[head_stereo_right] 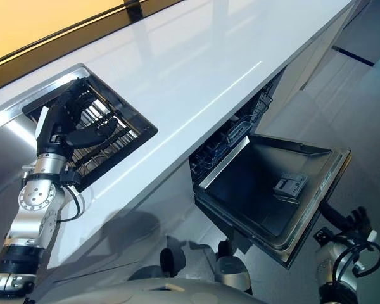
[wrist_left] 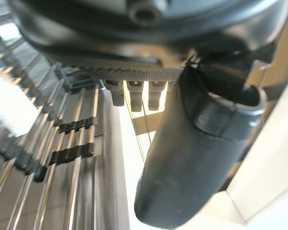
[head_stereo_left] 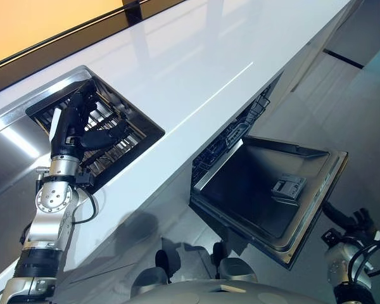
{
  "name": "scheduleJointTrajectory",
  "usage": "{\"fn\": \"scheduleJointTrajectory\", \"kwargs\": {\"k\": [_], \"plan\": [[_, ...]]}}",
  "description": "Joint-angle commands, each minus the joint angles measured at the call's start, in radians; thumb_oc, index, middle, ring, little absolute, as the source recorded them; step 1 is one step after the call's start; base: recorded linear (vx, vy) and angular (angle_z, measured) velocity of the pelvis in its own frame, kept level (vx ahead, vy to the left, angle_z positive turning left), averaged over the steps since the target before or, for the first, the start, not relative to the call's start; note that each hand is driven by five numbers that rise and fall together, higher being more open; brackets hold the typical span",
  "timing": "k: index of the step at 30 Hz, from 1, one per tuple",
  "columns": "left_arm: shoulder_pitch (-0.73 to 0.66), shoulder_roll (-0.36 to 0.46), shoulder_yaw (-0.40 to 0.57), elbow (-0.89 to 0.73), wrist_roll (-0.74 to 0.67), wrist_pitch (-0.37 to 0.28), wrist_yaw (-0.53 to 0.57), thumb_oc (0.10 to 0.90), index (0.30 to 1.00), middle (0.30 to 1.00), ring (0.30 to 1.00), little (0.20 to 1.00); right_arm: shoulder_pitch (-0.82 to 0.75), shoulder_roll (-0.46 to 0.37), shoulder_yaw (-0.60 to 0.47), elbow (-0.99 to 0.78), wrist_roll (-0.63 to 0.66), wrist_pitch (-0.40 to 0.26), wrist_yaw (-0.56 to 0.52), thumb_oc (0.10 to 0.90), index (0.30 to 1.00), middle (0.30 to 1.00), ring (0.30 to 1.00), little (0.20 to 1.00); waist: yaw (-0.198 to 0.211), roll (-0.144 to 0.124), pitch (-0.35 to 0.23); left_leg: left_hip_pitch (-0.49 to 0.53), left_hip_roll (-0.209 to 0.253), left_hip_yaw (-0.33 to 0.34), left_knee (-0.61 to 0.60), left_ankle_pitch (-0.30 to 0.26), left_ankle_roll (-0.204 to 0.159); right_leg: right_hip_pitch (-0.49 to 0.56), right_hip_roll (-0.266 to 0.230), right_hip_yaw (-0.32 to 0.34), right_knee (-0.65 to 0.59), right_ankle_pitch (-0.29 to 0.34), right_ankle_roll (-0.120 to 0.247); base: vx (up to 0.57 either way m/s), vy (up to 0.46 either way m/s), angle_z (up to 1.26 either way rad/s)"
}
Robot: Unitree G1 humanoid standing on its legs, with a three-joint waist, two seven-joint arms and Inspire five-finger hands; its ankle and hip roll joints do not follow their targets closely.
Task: Pick up plates and place into dishwasher.
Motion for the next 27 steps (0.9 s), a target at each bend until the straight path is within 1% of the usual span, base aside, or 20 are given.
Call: {"fn": "scheduleJointTrajectory", "kwargs": {"k": [1,2,4,8,11,13,15,16,20,22,27], "plan": [[-0.119,0.015,0.046,-0.020,-0.060,-0.182,0.052,0.800,0.900,0.900,0.900,0.900,-0.091,-0.107,-0.031,-0.010,0.118,-0.173,0.052,0.800,0.900,0.900,0.900,0.900,0.012,0.051,0.027,-0.116,-0.096,-0.007,0.232,-0.201,0.111,-0.139,0.078,-0.070,0.277,-0.165,-0.024,-0.14,-0.084,0.02],[-0.124,0.017,0.044,-0.020,-0.061,-0.185,0.057,0.800,0.900,0.900,0.900,0.900,-0.096,-0.109,-0.027,-0.004,0.132,-0.179,0.060,0.800,0.900,0.900,0.900,0.900,0.012,0.053,0.033,-0.127,-0.096,-0.008,0.244,-0.203,0.110,-0.145,0.077,-0.072,0.282,-0.167,-0.028,-0.16,-0.081,0.08],[-0.148,0.023,0.040,-0.020,-0.063,-0.197,0.076,0.800,0.900,0.900,0.900,0.900,-0.124,-0.113,-0.010,0.008,0.191,-0.191,0.079,0.800,0.900,0.900,0.900,0.900,0.014,0.062,0.068,-0.178,-0.097,-0.013,0.298,-0.210,0.104,-0.176,0.074,-0.081,0.311,-0.176,-0.046,-0.16,-0.072,0.09],[-0.177,0.028,0.030,-0.015,-0.057,-0.205,0.104,0.800,0.900,0.900,0.900,0.900,-0.168,-0.126,0.011,0.052,0.276,-0.186,0.111,0.800,0.900,0.900,0.900,0.900,0.017,0.081,0.114,-0.256,-0.100,-0.028,0.377,-0.214,0.089,-0.228,0.073,-0.094,0.366,-0.194,-0.077,-0.10,-0.044,0.13],[-0.199,0.037,0.027,-0.015,-0.061,-0.210,0.120,0.800,0.900,0.900,0.900,0.900,-0.197,-0.143,0.021,0.097,0.324,-0.169,0.109,0.800,0.900,0.900,0.900,0.900,0.021,0.098,0.147,-0.301,-0.106,-0.039,0.409,-0.209,0.082,-0.266,0.071,-0.100,0.405,-0.207,-0.097,-0.09,0.009,0.05],[-0.217,0.047,0.023,-0.014,-0.067,-0.219,0.132,0.800,0.900,0.900,0.900,0.900,-0.218,-0.156,0.027,0.124,0.347,-0.174,0.085,0.800,0.900,0.900,0.900,0.900,0.024,0.111,0.169,-0.338,-0.108,-0.054,0.430,-0.203,0.078,-0.306,0.068,-0.101,0.444,-0.219,-0.109,-0.11,0.031,0.04],[-0.236,0.050,0.018,-0.024,-0.062,-0.219,0.149,0.800,0.900,0.900,0.900,0.900,-0.239,-0.165,0.030,0.139,0.371,-0.176,0.082,0.800,0.900,0.900,0.900,0.900,0.027,0.124,0.192,-0.371,-0.113,-0.067,0.447,-0.196,0.076,-0.345,0.065,-0.102,0.481,-0.227,-0.118,-0.12,0.051,0.10],[-0.247,0.053,0.014,-0.032,-0.060,-0.217,0.158,0.800,0.900,0.900,0.900,0.900,-0.254,-0.171,0.033,0.146,0.387,-0.178,0.084,0.800,0.900,0.900,0.900,0.900,0.028,0.136,0.208,-0.393,-0.118,-0.074,0.458,-0.190,0.076,-0.374,0.062,-0.102,0.509,-0.233,-0.124,-0.10,0.062,0.10],[-0.277,0.060,0.008,-0.039,-0.054,-0.210,0.176,0.800,0.900,0.900,0.900,0.900,-0.288,-0.182,0.040,0.163,0.420,-0.166,0.069,0.800,0.900,0.900,0.900,0.900,0.031,0.151,0.230,-0.431,-0.130,-0.083,0.468,-0.180,0.078,-0.428,0.056,-0.100,0.548,-0.239,-0.128,-0.09,0.066,0.02],[-0.295,0.061,0.005,-0.037,-0.052,-0.211,0.183,0.800,0.900,0.900,0.900,0.900,-0.312,-0.189,0.041,0.183,0.448,-0.153,0.057,0.800,0.900,0.900,0.900,0.900,0.034,0.157,0.232,-0.457,-0.138,-0.087,0.469,-0.173,0.079,-0.462,0.053,-0.096,0.558,-0.236,-0.126,-0.07,0.076,0.01],[-0.316,0.064,-0.007,-0.046,-0.037,-0.211,0.208,0.800,0.900,0.900,0.900,0.900,-0.358,-0.197,0.074,0.187,0.449,-0.144,0.123,0.800,0.900,0.900,0.900,0.900,0.042,0.167,0.232,-0.488,-0.148,-0.092,0.446,-0.154,0.084,-0.508,0.055,-0.078,0.546,-0.215,-0.117,-0.04,0.077,0.00]]}}
